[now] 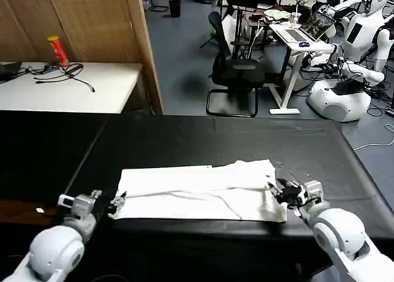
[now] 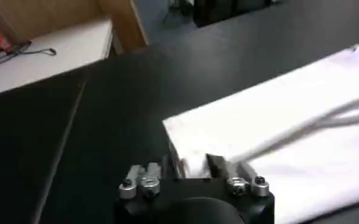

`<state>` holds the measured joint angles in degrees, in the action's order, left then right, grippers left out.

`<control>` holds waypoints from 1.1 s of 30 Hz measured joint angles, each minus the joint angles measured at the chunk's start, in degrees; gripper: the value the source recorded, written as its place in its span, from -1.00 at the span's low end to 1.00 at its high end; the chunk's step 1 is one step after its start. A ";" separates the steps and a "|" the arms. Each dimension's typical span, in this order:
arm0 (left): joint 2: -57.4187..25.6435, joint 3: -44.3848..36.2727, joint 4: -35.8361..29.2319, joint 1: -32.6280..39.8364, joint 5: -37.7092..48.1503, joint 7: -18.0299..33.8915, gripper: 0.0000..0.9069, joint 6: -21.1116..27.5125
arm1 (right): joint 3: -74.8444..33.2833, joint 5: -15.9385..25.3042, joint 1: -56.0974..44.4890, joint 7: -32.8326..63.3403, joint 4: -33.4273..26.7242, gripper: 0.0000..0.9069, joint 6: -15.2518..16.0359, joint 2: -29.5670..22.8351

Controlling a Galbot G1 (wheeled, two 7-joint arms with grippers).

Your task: Fold and organize the clothes.

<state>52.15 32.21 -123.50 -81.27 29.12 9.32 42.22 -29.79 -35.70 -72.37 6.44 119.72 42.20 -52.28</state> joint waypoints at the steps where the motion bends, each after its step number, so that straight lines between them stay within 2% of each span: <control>1: 0.27 0.00 0.14 0.57 1.18 0.56 0.94 0.00 | -0.08 -0.46 0.45 0.66 -0.26 0.94 0.00 -0.42; 5: 2.12 -0.74 3.25 5.08 7.07 1.97 0.94 -0.26 | 0.80 -0.60 3.95 3.35 -3.39 0.94 -0.01 -3.21; 10: 4.97 -2.47 10.09 11.94 12.81 2.30 0.94 -3.36 | 2.74 0.19 9.22 5.13 -9.88 0.94 -3.24 -7.84; 20: 7.71 -4.01 19.53 17.34 14.78 2.10 0.94 -4.35 | 4.03 1.64 14.96 6.28 -19.25 0.94 -5.63 -14.34; 21: 7.79 -4.01 20.33 17.56 14.88 2.10 0.94 -4.41 | 4.16 1.90 15.32 6.20 -19.92 0.89 -5.82 -14.82; 22: 7.82 -4.01 20.80 17.68 14.99 2.06 0.94 -4.43 | 4.26 2.22 15.74 6.16 -20.65 0.72 -5.92 -15.32; 24: 7.82 -3.96 21.56 17.82 15.39 1.91 0.94 -4.47 | 4.47 3.05 16.46 6.04 -22.03 0.66 -6.01 -16.35; 30: 7.84 -3.92 22.52 17.60 15.83 1.67 0.57 -4.33 | 5.07 4.74 17.32 5.79 -24.60 0.48 -6.01 -18.17; 31: 7.86 -3.92 22.59 17.55 15.80 1.63 0.27 -4.36 | 5.16 4.82 17.31 5.68 -24.69 0.25 -5.98 -18.29; 32: 7.89 -3.93 22.65 17.50 15.77 1.62 0.12 -4.38 | 5.26 5.16 17.28 5.40 -24.69 0.18 -5.97 -18.36; 33: 7.92 -3.94 22.74 17.49 15.70 1.59 -0.12 -4.38 | 5.32 5.62 17.23 5.02 -24.70 -0.08 -5.96 -18.41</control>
<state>60.07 28.27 -100.76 -63.78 44.82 10.91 37.83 -24.47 -30.08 -55.14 11.46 95.02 36.24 -70.70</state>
